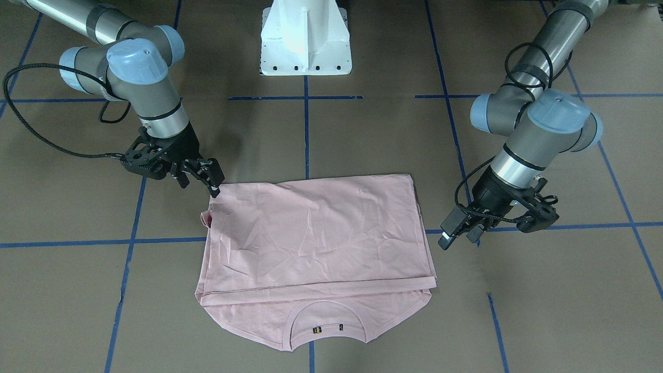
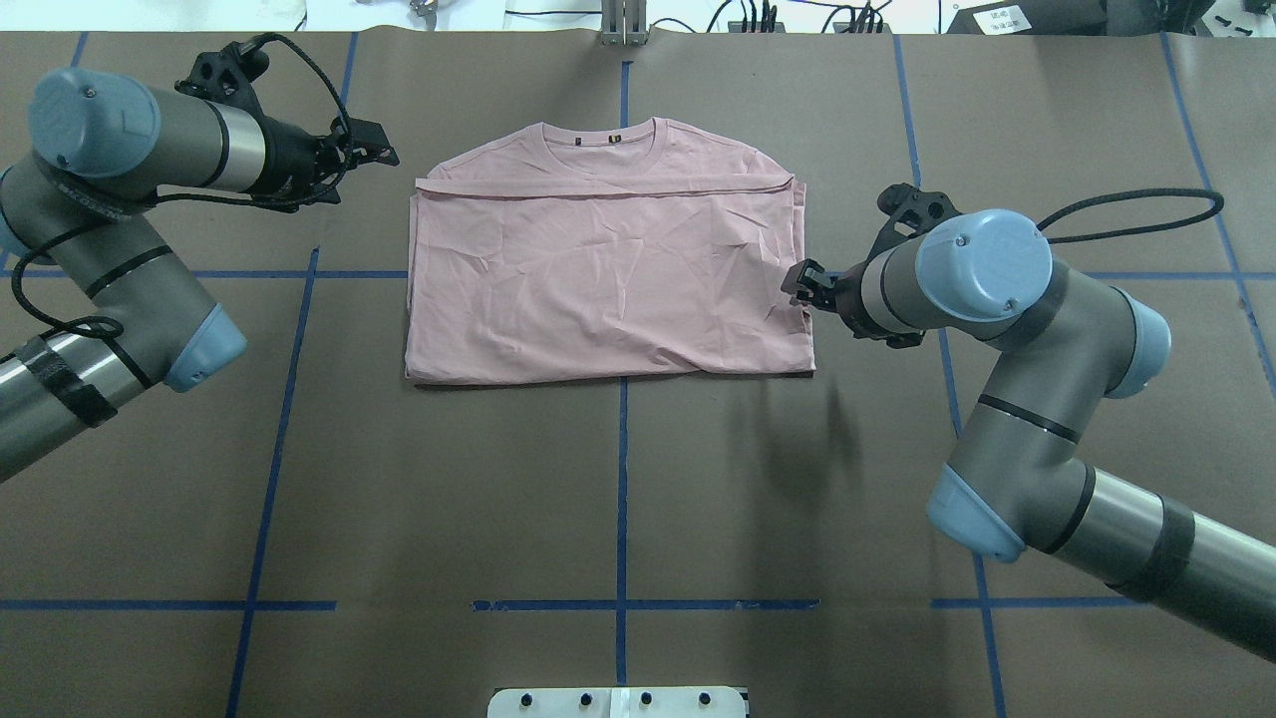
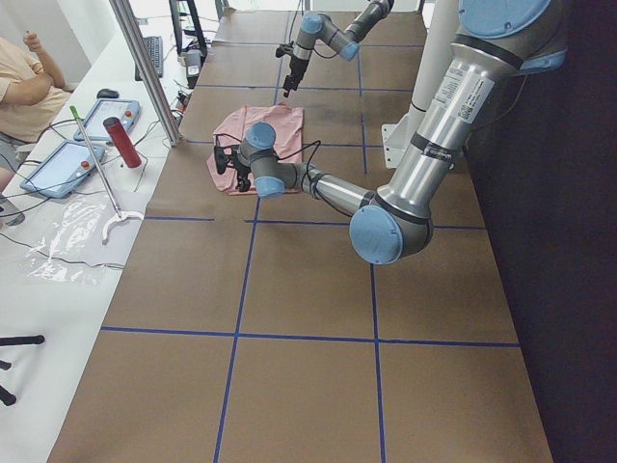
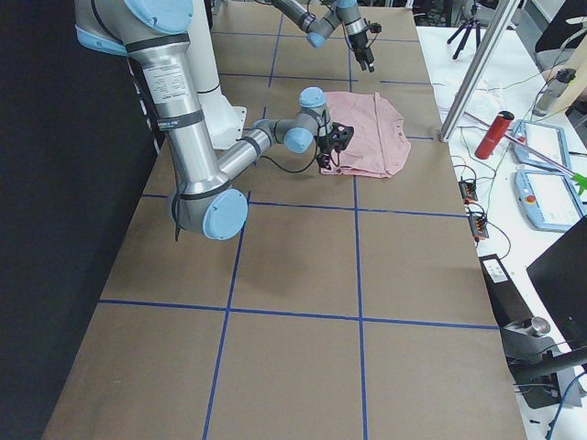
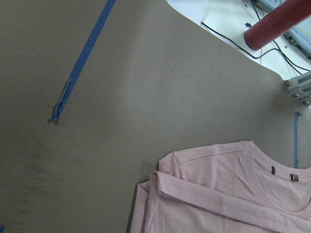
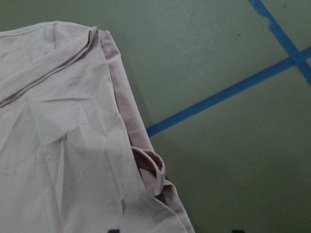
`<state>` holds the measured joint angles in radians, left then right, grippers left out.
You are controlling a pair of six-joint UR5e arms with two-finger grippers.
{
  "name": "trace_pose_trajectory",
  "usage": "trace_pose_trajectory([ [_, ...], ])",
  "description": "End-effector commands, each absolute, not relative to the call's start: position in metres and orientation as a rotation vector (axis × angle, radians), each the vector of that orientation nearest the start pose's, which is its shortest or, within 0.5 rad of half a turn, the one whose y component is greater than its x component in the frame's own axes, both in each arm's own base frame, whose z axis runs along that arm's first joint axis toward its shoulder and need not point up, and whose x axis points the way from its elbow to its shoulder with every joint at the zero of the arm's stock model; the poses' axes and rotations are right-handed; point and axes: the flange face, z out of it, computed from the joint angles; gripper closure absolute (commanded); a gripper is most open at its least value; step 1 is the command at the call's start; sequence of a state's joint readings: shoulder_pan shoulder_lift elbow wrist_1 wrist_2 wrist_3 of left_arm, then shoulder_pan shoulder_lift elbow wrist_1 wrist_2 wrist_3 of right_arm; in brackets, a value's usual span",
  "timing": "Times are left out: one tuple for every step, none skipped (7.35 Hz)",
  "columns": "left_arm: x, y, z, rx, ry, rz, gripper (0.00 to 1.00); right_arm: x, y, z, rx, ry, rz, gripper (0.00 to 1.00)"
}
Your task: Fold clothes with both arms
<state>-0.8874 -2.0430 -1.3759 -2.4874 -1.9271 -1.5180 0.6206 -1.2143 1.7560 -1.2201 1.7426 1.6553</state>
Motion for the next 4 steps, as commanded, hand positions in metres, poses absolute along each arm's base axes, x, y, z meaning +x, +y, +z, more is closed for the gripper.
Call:
trace_pose_trajectory([
  [0.363,-0.598,0.373,0.254,1.223,-0.522,0.0,-0.455,-0.442,0.352,0.035,-0.901,0.628,0.41],
  [0.363,-0.598,0.374,0.254,1.221,-0.521,0.0,-0.463,-0.439,0.357,0.028,-0.891,0.62,0.4],
  [0.363,-0.598,0.374,0.254,1.221,-0.521,0.0,-0.469,-0.435,0.357,0.023,-0.889,0.61,0.4],
  [0.363,-0.598,0.374,0.256,1.222,-0.52,0.0,-0.477,-0.431,0.358,0.018,-0.883,0.6,0.39],
])
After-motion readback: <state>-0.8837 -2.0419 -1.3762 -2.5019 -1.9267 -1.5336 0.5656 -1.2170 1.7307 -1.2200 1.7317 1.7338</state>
